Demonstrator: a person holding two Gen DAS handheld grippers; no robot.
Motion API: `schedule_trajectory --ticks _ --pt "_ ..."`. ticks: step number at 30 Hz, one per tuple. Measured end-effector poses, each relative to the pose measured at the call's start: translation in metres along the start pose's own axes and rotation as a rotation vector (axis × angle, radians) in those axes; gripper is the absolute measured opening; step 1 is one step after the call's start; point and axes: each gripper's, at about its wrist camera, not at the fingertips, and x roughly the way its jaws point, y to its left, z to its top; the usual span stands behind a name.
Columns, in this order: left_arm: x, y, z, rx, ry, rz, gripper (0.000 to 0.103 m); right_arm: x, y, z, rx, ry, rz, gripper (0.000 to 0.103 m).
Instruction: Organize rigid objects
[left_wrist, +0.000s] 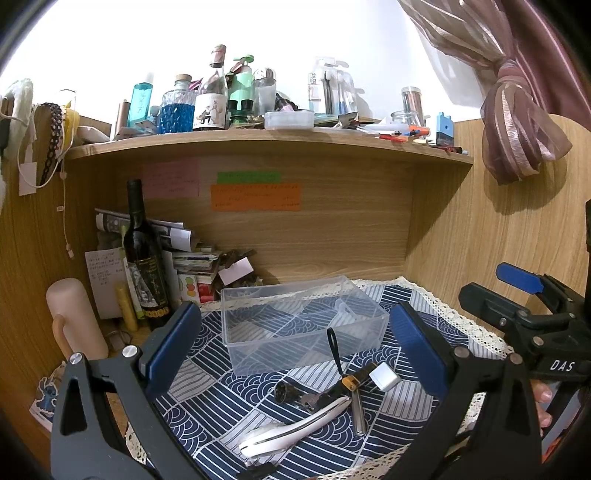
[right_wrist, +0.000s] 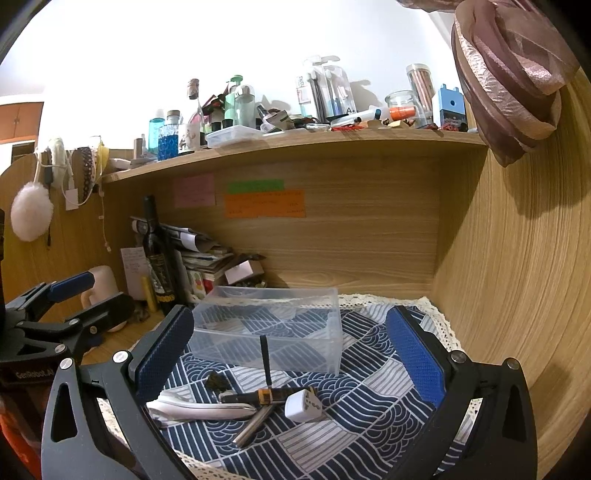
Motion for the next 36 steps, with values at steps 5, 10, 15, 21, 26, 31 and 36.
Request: schedule_trajectory --ticks 5,10,15,21,26,31,36 --pt "-0.0002 -0.0006 0.0006 0.0 -0.002 0.0 0.103 0.0 -0.0003 -0.0002 0.0 -0.001 0.0 0.103" --pt "-0.0003 -0.001 0.0021 0.0 -0.002 0.001 0.103 0.0 -0.0005 -0.0003 0.003 -0.002 0.003 0.103" --pt "-0.0011 -0.0003 0.002 -0.001 -0.002 -0.003 0.103 -0.0018 0.004 0.0023 0.004 -0.006 0.005 0.103" --pt "-0.0023 -0.0012 0.0048 -0.003 -0.008 -0.014 0.103 -0.0021 0.0055 0.0032 0.006 -0.006 0.006 0.103" --pt "-0.0044 -0.0022 0.0057 0.002 -0.018 -0.02 0.103 -0.0024 0.0042 0.0022 0.01 -0.005 0.007 0.103" --pt "-0.0043 -0.002 0.0054 0.0 -0.014 -0.02 0.103 -0.0028 0.0051 0.0015 0.012 -0.004 0.01 0.103" --pt "-0.0029 -0.0009 0.0034 0.001 -0.011 -0.016 0.103 -0.0019 0.004 0.0006 0.014 -0.003 0.012 0.103"
